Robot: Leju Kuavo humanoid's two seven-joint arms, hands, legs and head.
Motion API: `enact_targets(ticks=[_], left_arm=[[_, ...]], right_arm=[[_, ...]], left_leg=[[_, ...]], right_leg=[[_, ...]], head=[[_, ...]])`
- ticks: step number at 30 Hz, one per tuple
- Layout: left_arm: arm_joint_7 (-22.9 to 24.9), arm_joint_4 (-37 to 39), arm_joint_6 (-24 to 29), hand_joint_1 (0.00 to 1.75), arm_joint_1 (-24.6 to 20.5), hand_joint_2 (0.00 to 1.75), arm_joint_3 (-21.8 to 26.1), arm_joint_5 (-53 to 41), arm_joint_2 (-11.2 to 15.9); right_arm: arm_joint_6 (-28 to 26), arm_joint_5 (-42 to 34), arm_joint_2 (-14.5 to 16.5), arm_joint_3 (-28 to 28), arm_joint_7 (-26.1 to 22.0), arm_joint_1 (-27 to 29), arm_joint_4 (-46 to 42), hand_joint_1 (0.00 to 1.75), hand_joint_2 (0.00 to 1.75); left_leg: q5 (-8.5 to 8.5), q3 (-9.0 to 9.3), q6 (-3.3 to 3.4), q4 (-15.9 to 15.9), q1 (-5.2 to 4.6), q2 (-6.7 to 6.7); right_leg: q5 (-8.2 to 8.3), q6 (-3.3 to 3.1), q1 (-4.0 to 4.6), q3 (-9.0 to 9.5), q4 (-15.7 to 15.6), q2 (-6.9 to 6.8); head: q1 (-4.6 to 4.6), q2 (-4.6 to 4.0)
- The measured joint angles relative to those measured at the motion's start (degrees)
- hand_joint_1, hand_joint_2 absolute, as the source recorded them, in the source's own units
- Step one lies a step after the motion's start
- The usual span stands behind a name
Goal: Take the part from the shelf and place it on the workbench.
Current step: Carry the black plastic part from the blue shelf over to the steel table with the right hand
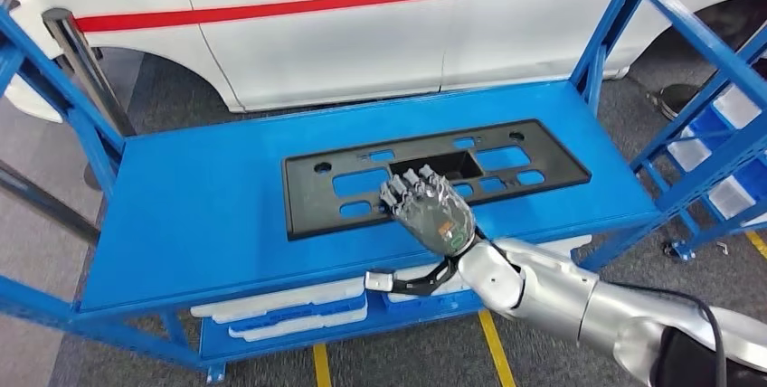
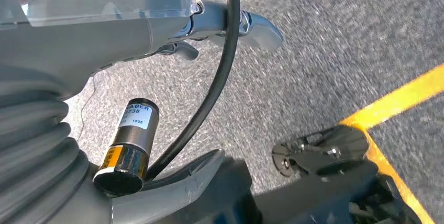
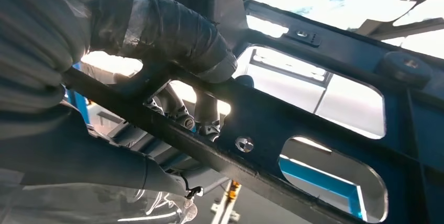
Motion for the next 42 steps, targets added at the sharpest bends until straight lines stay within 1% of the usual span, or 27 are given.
enact_targets(ticks=[2, 4, 7, 8, 9, 10, 12, 14, 16, 18, 19, 21, 23, 24, 25, 26, 28, 30, 31, 33, 34, 36, 38, 39, 40, 41, 42], left_arm=[[-0.24, 0.00, 0.09, 0.00, 0.00, 1.75, -0.08, -0.38, -0.03], [-0.71, 0.00, 0.41, 0.00, 0.01, 1.75, -0.30, -1.15, -0.07], [-1.03, 0.00, 0.87, 0.00, -0.20, 1.75, -0.59, -1.83, -0.08], [-1.04, 0.00, 0.94, 0.00, -0.26, 1.75, -0.69, -1.93, -0.08], [-1.06, 0.00, 0.98, 0.00, -0.30, 1.75, -0.82, -2.08, -0.08], [-1.09, 0.00, 1.02, 0.00, -0.30, 1.75, -0.97, -2.23, -0.08], [-1.16, 0.00, 1.10, 0.00, -0.35, 1.75, -1.26, -2.50, -0.11], [-1.20, 0.00, 1.16, 0.00, -0.57, 1.75, -1.48, -2.58, -0.18], [-1.20, 0.00, 1.19, 0.00, -0.79, 1.75, -1.62, -2.58, -0.21], [-1.20, 0.00, 1.20, 0.00, -0.84, 1.75, -1.68, -2.57, -0.20], [-1.20, 0.00, 1.20, 0.00, -0.83, 1.75, -1.69, -2.57, -0.19], [-1.20, 0.00, 1.21, 0.00, -0.86, 1.75, -1.70, -2.57, -0.16], [-1.20, 0.00, 1.22, 0.00, -1.00, 1.75, -1.71, -2.57, -0.16], [-1.20, 0.00, 1.23, 0.00, -1.07, 1.75, -1.71, -2.57, -0.16], [-1.20, 0.00, 1.24, 0.00, -1.11, 1.75, -1.71, -2.57, -0.16], [-1.20, 0.00, 1.25, 0.00, -1.12, 1.75, -1.71, -2.57, -0.15], [-1.20, -0.01, 1.26, 0.00, -1.22, 1.75, -1.71, -2.57, -0.11], [-1.21, -0.01, 1.31, 0.00, -1.39, 1.75, -1.71, -2.56, -0.10], [-1.21, -0.01, 1.33, 0.00, -1.43, 1.75, -1.71, -2.56, -0.10], [-1.20, 0.00, 1.36, 0.00, -1.35, 1.75, -1.71, -2.54, -0.11], [-1.20, 0.00, 1.37, 0.00, -1.34, 1.75, -1.71, -2.53, -0.11], [-1.20, 0.00, 1.40, 0.00, -1.37, 1.75, -1.71, -2.51, -0.11], [-1.21, 0.00, 1.43, 0.00, -1.38, 1.75, -1.71, -2.48, -0.10], [-1.22, 0.00, 1.43, 0.00, -1.36, 1.75, -1.71, -2.47, -0.10], [-1.24, 0.00, 1.43, 0.00, -1.32, 1.75, -1.71, -2.46, -0.10], [-1.26, 0.00, 1.43, 0.00, -1.29, 1.75, -1.71, -2.46, -0.10], [-1.30, 0.00, 1.44, 0.00, -1.26, 1.75, -1.71, -2.46, -0.10]], right_arm=[[-0.01, 0.00, 0.03, -0.35, -0.04, 0.64, -0.04, 1.75, 1.75], [-0.02, 0.00, 0.09, -1.64, -0.76, 2.46, -0.13, 1.75, 1.75], [-0.02, 0.00, 0.36, -4.12, -2.75, 5.64, -0.24, 1.75, 1.75], [-0.02, 0.00, 0.49, -4.76, -3.27, 6.47, -0.26, 1.75, 1.75], [-0.02, 0.00, 0.62, -5.39, -3.86, 7.20, -0.27, 1.75, 1.75], [-0.02, 0.00, 0.71, -6.03, -4.55, 7.82, -0.28, 1.75, 1.75], [-0.02, 0.00, 0.88, -7.65, -6.29, 8.72, -0.29, 1.75, 1.75], [-0.03, 0.00, 1.17, -9.78, -8.06, 9.27, -0.32, 1.75, 1.75], [-0.03, 0.00, 1.54, -11.75, -9.23, 9.63, -0.35, 1.75, 1.75], [-0.02, 0.00, 1.87, -12.93, -10.01, 9.94, -0.34, 1.75, 1.75], [-0.02, 0.00, 2.03, -13.36, -10.50, 10.09, -0.34, 1.75, 1.75], [-0.02, 0.00, 2.40, -14.42, -11.60, 10.43, -0.33, 1.75, 1.75], [-0.02, 0.00, 2.78, -15.61, -12.52, 10.93, -0.33, 1.75, 1.75], [-0.02, 0.00, 2.89, -16.13, -12.83, 11.21, -0.33, 1.75, 1.75], [-0.02, 0.00, 2.98, -16.62, -13.10, 11.46, -0.33, 1.75, 1.75], [-0.02, 0.00, 3.05, -17.00, -13.26, 11.65, -0.33, 1.75, 1.75], [-0.02, 0.00, 3.16, -17.75, -13.39, 11.84, -0.33, 1.75, 1.75], [-0.02, 0.00, 3.25, -18.49, -13.50, 11.91, -0.33, 1.75, 1.75], [-0.02, 0.00, 3.30, -18.79, -13.60, 11.92, -0.33, 1.75, 1.75], [-0.02, 0.00, 3.43, -19.18, -13.88, 12.00, -0.34, 1.75, 1.75], [-0.02, 0.00, 3.48, -19.34, -13.98, 12.03, -0.34, 1.75, 1.75], [-0.02, 0.00, 3.50, -19.67, -14.02, 12.09, -0.33, 1.75, 1.75], [-0.02, 0.00, 3.50, -19.83, -13.68, 12.11, -0.32, 1.75, 1.75], [-0.02, 0.00, 3.51, -19.81, -13.33, 12.11, -0.30, 1.75, 1.75], [-0.02, 0.00, 3.51, -19.76, -12.92, 12.10, -0.26, 1.75, 1.75], [-0.02, 0.00, 3.51, -19.69, -12.48, 12.06, -0.23, 1.75, 1.75], [-0.02, 0.00, 3.50, -19.59, -12.02, 11.97, -0.20, 1.75, 1.75]], left_leg=[[0.24, 0.10, 0.42, -0.65, 0.10, -0.01], [0.80, 0.19, 1.21, -1.40, 0.42, 0.06], [1.38, -0.33, 2.02, -1.69, 0.37, 0.13], [1.46, -0.64, 2.06, -1.52, 0.29, 0.15], [1.53, -0.96, 2.07, -1.28, 0.24, 0.16], [1.59, -1.26, 2.04, -1.01, 0.22, 0.16], [1.68, -1.81, 1.90, -0.39, 0.21, 0.14], [1.94, -2.40, 1.45, 0.12, 0.05, 0.11], [2.50, -2.77, 0.72, 0.18, -0.08, 0.09], [2.64, -2.97, 0.02, 0.21, -0.10, 0.00], [1.55, -3.38, -0.33, 1.07, -0.07, -0.03], [-2.96, -5.06, -0.98, 5.79, 0.16, -0.06], [-7.34, -6.98, -1.49, 12.83, 0.33, -0.03], [-7.99, -7.16, -1.64, 15.08, 0.37, -0.02], [-7.44, -6.42, -1.71, 15.45, 0.39, -0.02], [-6.01, -4.68, -1.68, 13.72, 0.41, -0.01], [-3.60, 0.80, -1.35, 6.04, 0.36, -0.04], [-3.48, 4.58, -0.86, -0.21, 0.13, -0.16], [-3.74, 5.06, -0.62, -1.41, -0.04, -0.21], [-2.92, 4.54, 0.16, -1.87, -0.02, -0.08], [-2.32, 4.18, 0.74, -2.00, 0.07, 0.07], [-0.90, 2.97, 1.72, -2.21, 0.21, 0.36], [0.39, 1.21, 2.07, -2.07, 0.06, 0.44], [0.98, 0.29, 2.07, -1.93, -0.01, 0.46], [1.51, -0.62, 2.02, -1.71, -0.06, 0.47], [2.00, -1.54, 1.95, -1.43, -0.09, 0.47], [2.43, -2.42, 1.84, -1.08, -0.10, 0.45]], right_leg=[[0.21, 0.62, 0.12, 0.01, -0.10, 0.01], [-1.31, 1.06, 0.21, -0.47, 1.25, -0.02], [-7.35, 1.38, 0.12, -4.17, 10.81, -0.05], [-8.62, 1.50, 0.10, -5.29, 13.99, -0.07], [-8.88, 1.58, 0.08, -5.65, 15.61, -0.08], [-8.04, 1.60, 0.07, -4.97, 15.07, -0.09], [-4.85, 1.37, 0.06, -0.92, 8.24, -0.13], [-2.99, 0.98, 0.32, 2.52, 1.82, -0.11], [-2.65, 0.61, 0.62, 3.00, 0.36, -0.07], [-1.96, -0.06, 0.40, 2.57, 0.00, -0.18], [-1.44, -0.56, 0.23, 2.21, -0.19, -0.28], [-0.33, -1.27, 0.02, 1.13, -0.44, -0.44], [0.66, -1.46, 0.07, -0.26, -0.36, -0.48], [1.15, -1.42, 0.10, -0.96, -0.30, -0.52], [1.62, -1.34, 0.11, -1.65, -0.21, -0.57], [2.06, -1.24, 0.10, -2.29, -0.10, -0.60], [2.87, -0.85, 0.13, -3.36, 0.17, -0.58], [3.72, -0.20, 0.21, -3.87, 0.24, -0.57], [4.20, 0.17, 0.23, -3.96, 0.13, -0.57], [4.84, 0.91, 0.19, -4.06, -0.10, -0.48], [4.08, 1.19, 0.17, -4.44, 0.37, -0.40], [-0.52, 1.55, 0.04, -6.13, 4.53, -0.28], [-5.68, 1.81, 0.01, -8.23, 12.01, -0.26], [-6.61, 1.91, 0.01, -8.66, 15.06, -0.26], [-6.26, 1.94, 0.02, -8.29, 16.54, -0.26], [-4.95, 1.88, 0.02, -6.95, 16.06, -0.26], [-3.35, 1.74, 0.03, -4.55, 13.51, -0.26]], head=[[0.00, 0.00], [0.04, 0.00], [0.07, 0.00], [0.07, 0.00], [0.07, 0.00], [0.07, 0.00], [0.07, 0.00], [0.05, 0.00], [0.04, 0.00], [0.04, 0.00], [0.03, 0.00], [-0.01, 0.00], [-0.03, 0.00], [-0.03, 0.00], [-0.03, 0.00], [-0.03, 0.00], [-0.04, 0.00], [-0.02, 0.00], [-0.01, 0.00], [0.01, 0.00], [0.03, 0.00], [0.05, 0.00], [0.04, 0.00], [0.05, 0.00], [0.04, 0.00], [0.05, 0.00], [0.04, 0.00]])
